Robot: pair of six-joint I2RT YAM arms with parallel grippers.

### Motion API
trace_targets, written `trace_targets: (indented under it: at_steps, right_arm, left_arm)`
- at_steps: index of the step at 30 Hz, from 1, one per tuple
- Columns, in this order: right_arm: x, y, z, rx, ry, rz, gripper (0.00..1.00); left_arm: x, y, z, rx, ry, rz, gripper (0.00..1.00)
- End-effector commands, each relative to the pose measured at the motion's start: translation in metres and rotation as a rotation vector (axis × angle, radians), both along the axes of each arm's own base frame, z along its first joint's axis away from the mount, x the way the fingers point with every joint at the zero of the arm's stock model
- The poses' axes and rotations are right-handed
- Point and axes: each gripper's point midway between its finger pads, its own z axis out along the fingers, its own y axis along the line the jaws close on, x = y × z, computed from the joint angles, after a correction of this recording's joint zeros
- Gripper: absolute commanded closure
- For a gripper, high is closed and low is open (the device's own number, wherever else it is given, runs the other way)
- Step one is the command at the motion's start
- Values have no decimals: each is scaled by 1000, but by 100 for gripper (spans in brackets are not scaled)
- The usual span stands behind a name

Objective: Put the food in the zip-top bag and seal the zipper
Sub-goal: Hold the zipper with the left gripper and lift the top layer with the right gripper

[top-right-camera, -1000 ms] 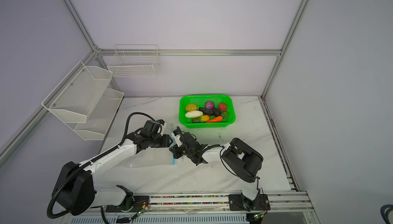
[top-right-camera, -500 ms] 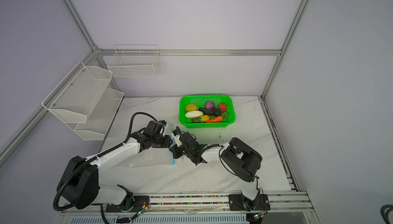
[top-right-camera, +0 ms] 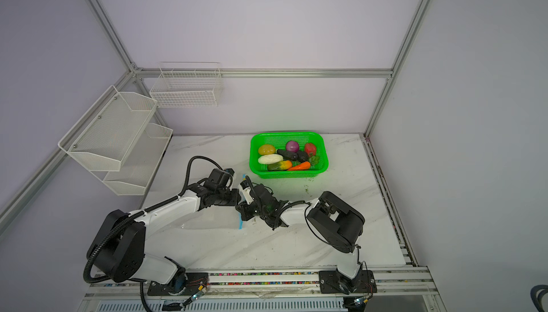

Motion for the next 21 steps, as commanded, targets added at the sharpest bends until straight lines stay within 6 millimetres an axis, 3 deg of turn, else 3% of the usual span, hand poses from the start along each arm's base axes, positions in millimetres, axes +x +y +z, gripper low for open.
trace_targets:
  at_steps: [1, 7, 19, 21]
  right_arm:
    - [3, 6, 3, 3, -12, 11, 100]
    - [2, 7, 0, -2, -10, 13, 100]
    - [2, 6, 1, -5, -11, 15, 100]
    - [2, 3, 2, -13, -11, 5, 93]
  left_arm:
    - [21, -9, 35, -14, -105, -10, 79]
    - [20, -9, 34, -11, -105, -12, 89]
    - [18, -5, 41, -18, -115, 16, 100]
    - [17, -5, 44, -26, -110, 39, 100]
